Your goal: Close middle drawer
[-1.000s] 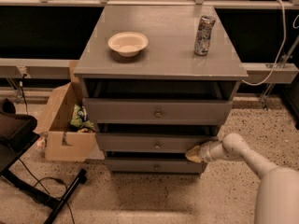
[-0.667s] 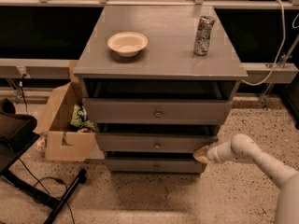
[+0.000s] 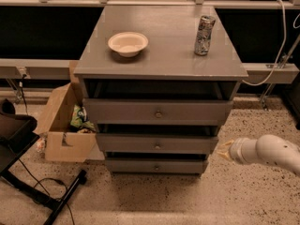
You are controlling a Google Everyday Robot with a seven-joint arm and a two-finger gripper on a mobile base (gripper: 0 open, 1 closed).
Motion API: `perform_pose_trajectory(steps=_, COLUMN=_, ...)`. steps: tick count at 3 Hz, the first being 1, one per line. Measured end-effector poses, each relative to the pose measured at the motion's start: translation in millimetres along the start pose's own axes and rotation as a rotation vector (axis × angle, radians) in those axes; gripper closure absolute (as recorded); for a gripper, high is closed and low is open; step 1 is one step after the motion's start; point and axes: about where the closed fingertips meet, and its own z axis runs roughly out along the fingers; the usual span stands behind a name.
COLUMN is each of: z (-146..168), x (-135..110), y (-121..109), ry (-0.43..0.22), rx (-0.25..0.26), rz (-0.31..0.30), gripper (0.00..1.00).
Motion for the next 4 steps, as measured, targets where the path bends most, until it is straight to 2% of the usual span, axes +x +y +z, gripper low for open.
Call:
perform_pose_trajectory(steps=1, z=-42.0, x=-18.1, y=37.6, ry=0.127, rx=-0.033, rz=-0.056, gripper=1.0)
perform_pose_trajectory(steps=2, z=-85.3, x=-32.9, y=89.5, ry=0.253, rx=-0.076, rz=-0.1, gripper=1.0)
perform_pose_trajectory(steps=3, z=-147.1, x=-29.9, y=129.8, ry=0.351, rx=-0.058, rz=-0.056, gripper=1.0)
perform_pose_trajectory(steps=4, z=-175.9, x=-48.5, y=118.6, ry=0.353, rx=0.008, rz=-0.085, gripper=0.82)
